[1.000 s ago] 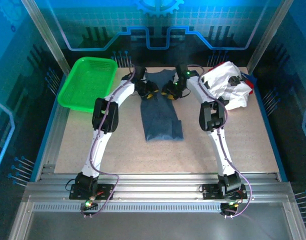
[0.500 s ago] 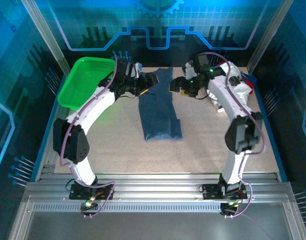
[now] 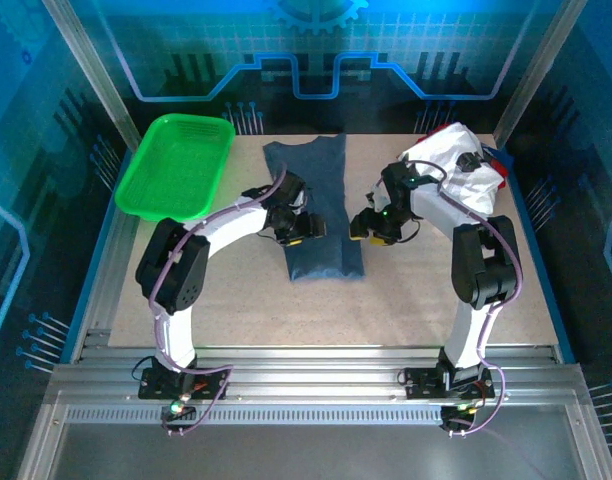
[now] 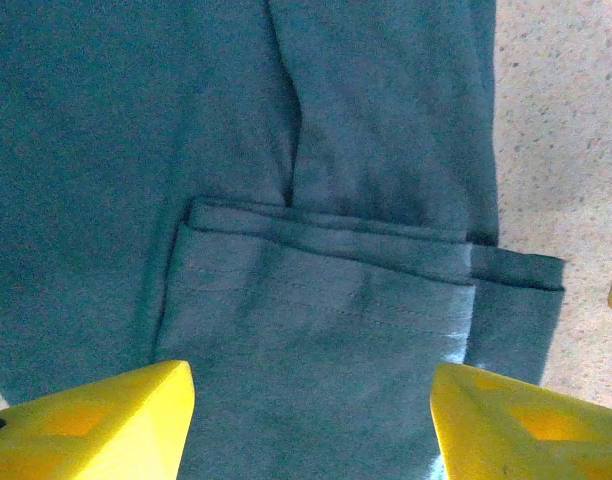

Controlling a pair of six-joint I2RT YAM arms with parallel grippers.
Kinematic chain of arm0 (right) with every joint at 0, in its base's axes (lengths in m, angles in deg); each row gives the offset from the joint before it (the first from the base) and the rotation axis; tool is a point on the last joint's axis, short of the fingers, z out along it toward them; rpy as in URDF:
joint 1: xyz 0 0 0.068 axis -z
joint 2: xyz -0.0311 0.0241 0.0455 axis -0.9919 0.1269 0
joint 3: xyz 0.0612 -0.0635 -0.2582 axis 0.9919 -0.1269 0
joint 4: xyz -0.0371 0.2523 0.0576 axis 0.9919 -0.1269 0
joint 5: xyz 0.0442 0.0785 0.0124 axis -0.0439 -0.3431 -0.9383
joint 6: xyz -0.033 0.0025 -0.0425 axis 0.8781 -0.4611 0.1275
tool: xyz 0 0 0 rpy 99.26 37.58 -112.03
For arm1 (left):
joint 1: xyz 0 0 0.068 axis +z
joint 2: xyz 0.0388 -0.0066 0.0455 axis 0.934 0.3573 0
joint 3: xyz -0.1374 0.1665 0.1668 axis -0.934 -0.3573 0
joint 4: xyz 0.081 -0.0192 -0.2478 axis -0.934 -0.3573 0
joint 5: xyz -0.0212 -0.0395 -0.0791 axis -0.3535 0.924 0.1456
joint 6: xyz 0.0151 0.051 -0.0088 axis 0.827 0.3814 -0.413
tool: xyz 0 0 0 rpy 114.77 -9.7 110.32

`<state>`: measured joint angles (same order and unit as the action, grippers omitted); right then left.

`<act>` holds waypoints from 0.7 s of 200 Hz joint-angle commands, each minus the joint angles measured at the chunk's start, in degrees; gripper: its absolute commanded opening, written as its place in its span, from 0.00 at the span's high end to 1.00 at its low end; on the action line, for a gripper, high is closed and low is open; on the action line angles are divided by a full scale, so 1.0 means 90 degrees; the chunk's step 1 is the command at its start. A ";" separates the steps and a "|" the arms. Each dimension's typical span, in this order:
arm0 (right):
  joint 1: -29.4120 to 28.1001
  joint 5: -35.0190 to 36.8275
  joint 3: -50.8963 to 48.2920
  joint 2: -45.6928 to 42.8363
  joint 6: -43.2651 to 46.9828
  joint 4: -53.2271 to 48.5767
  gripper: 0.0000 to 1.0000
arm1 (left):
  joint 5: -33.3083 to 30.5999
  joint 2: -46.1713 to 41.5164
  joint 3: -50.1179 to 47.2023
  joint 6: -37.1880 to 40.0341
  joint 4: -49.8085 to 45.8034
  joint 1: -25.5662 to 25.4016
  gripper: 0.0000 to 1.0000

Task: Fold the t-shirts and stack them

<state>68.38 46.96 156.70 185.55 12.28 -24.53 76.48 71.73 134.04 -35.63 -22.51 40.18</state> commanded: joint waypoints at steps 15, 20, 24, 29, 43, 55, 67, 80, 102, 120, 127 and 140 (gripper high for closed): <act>0.0088 0.0127 -0.0250 0.0011 0.0122 0.0270 0.41 | -0.0615 0.0401 0.0205 0.0223 -0.0289 -0.0171 0.38; 0.0088 0.0133 -0.0275 0.0022 0.0104 0.0299 0.42 | -0.0653 0.0450 0.0234 0.0221 -0.0321 -0.0188 0.38; 0.0095 0.0142 -0.0287 0.0032 0.0094 0.0324 0.42 | -0.0695 0.0480 0.0257 0.0223 -0.0348 -0.0203 0.38; 0.0090 0.0133 -0.0301 0.0050 0.0074 0.0353 0.42 | -0.0786 0.0514 0.0295 0.0232 -0.0401 -0.0216 0.38; 0.0088 0.0077 -0.0322 0.0098 0.0027 0.0454 0.43 | -0.0991 0.0575 0.0382 0.0266 -0.0529 -0.0247 0.39; 0.0076 0.0065 -0.0302 0.0154 0.0005 0.0492 0.44 | -0.1053 0.0558 0.0359 0.0238 -0.0457 -0.0248 0.39; 0.0073 0.0038 -0.0278 0.0208 -0.0017 0.0524 0.45 | -0.1147 0.0566 0.0412 0.0202 -0.0442 -0.0246 0.39; 0.0058 0.0011 -0.0245 0.0252 -0.0032 0.0546 0.45 | -0.1190 0.0572 0.0435 0.0161 -0.0382 -0.0248 0.39; 0.0024 0.0006 -0.0224 0.0331 -0.0046 0.0556 0.47 | -0.1178 0.0697 0.0563 0.0163 -0.0336 -0.0253 0.38; -0.0001 -0.0004 -0.0225 0.0374 -0.0084 0.0583 0.47 | -0.1063 0.0846 0.0675 0.0154 -0.0280 -0.0257 0.39; -0.0007 0.0001 -0.0224 0.0387 -0.0100 0.0594 0.48 | -0.1054 0.0918 0.0712 0.0154 -0.0275 -0.0257 0.39; -0.0010 -0.0014 -0.0231 0.0413 -0.0129 0.0614 0.49 | -0.1054 0.1018 0.0776 0.0134 -0.0306 -0.0258 0.40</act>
<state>68.51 47.35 154.53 188.02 12.11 -19.61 67.41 78.41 139.18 -34.47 -24.67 38.28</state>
